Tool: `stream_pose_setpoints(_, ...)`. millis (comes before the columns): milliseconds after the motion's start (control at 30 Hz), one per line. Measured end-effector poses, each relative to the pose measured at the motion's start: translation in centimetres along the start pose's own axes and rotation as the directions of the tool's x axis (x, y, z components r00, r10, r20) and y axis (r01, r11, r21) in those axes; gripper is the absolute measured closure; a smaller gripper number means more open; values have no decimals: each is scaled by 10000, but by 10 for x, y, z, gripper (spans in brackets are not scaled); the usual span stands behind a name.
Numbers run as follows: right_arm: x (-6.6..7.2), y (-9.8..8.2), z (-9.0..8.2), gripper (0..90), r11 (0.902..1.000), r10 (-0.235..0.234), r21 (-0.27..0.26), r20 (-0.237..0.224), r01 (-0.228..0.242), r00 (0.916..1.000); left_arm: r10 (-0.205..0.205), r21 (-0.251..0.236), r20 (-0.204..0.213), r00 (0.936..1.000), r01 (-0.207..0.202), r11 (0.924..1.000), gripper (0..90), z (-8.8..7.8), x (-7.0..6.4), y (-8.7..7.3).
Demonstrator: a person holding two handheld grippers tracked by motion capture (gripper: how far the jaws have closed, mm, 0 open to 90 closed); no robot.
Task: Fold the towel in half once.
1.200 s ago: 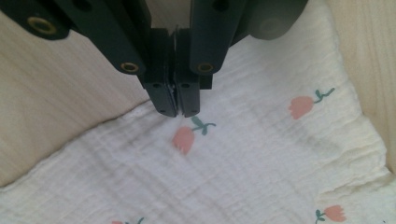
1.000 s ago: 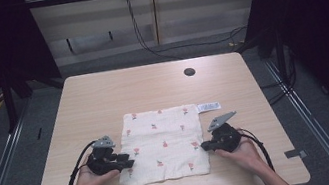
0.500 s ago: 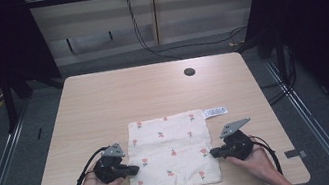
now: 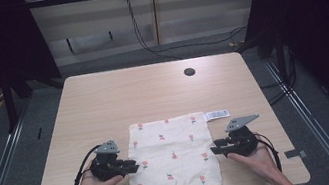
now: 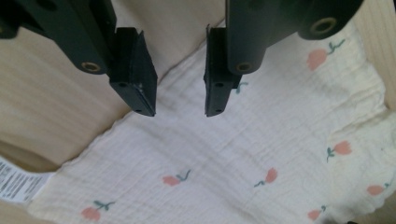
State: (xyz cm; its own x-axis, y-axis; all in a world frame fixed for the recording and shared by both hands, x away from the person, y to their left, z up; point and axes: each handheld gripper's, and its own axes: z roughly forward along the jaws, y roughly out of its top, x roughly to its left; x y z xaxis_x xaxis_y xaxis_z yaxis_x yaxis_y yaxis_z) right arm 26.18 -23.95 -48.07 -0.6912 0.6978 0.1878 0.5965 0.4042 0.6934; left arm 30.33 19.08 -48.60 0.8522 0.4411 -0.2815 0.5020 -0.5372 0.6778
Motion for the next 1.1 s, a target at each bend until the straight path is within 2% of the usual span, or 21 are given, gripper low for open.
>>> stream_pose_setpoints(67, -6, 8, 0, 621, 9999, 114, -99, 117, -113, 9999, -240, -59, -221, 9995, 239, 9997, 661, -1, 7, 1)
stream_pose_setpoints(200, -14, 16, 0, 605, 9994, 76, -341, 267, -67, 9996, -540, -250, -503, 9973, 528, 9983, 662, -4, 19, 7)
stream_pose_setpoints(300, -18, 20, 0, 589, 9991, 92, -411, 385, -77, 9992, -525, -294, -580, 9969, 508, 9983, 700, -3, 21, 11)
stream_pose_setpoints(400, -26, 28, 4, 595, 9990, 24, -445, 389, -7, 9992, -233, -203, -741, 9970, 218, 9996, 706, 1, 23, 20)
stream_pose_setpoints(433, -26, 28, 4, 595, 9990, 24, -445, 389, -7, 9992, -256, -260, -733, 9970, 237, 9994, 706, 3, 25, 23)
stream_pose_setpoints(500, -30, 33, 6, 600, 9991, 27, -416, 371, -12, 9993, -394, -453, -741, 9965, 361, 9983, 709, 6, 29, 28)
stream_pose_setpoints(567, -38, 42, 9, 618, 9983, -24, -583, 517, 54, 9987, -1066, -432, -764, 9914, 1035, 9937, 685, 16, 34, 30)
stream_pose_setpoints(633, -40, 44, 11, 624, 9973, -29, -729, 518, 67, 9987, -1039, -316, -712, 9920, 1019, 9943, 678, 18, 34, 30)
stream_pose_setpoints(667, -44, 47, 13, 628, 9971, -48, -761, 517, 87, 9987, -798, -170, -873, 9930, 786, 9968, 678, 21, 33, 30)
stream_pose_setpoints(733, -54, 53, 24, 643, 9986, -98, -508, 686, 133, 9976, -835, 124, -892, 9925, 850, 9963, 674, 29, 36, 30)
stream_pose_setpoints(800, -60, 58, 32, 641, 9993, -45, -360, 879, 77, 9961, -887, -14, -1004, 9910, 890, 9960, 682, 32, 38, 32)
stream_pose_setpoints(900, -68, 66, 38, 608, 9989, 61, -468, 1058, -11, 9944, -813, 30, -967, 9920, 819, 9966, 666, 34, 39, 34)
stream_pose_setpoints(1100, -81, 74, 51, 626, 9998, 55, -206, 1396, -26, 9902, -696, 75, -975, 9928, 707, 9975, 638, 36, 38, 37)
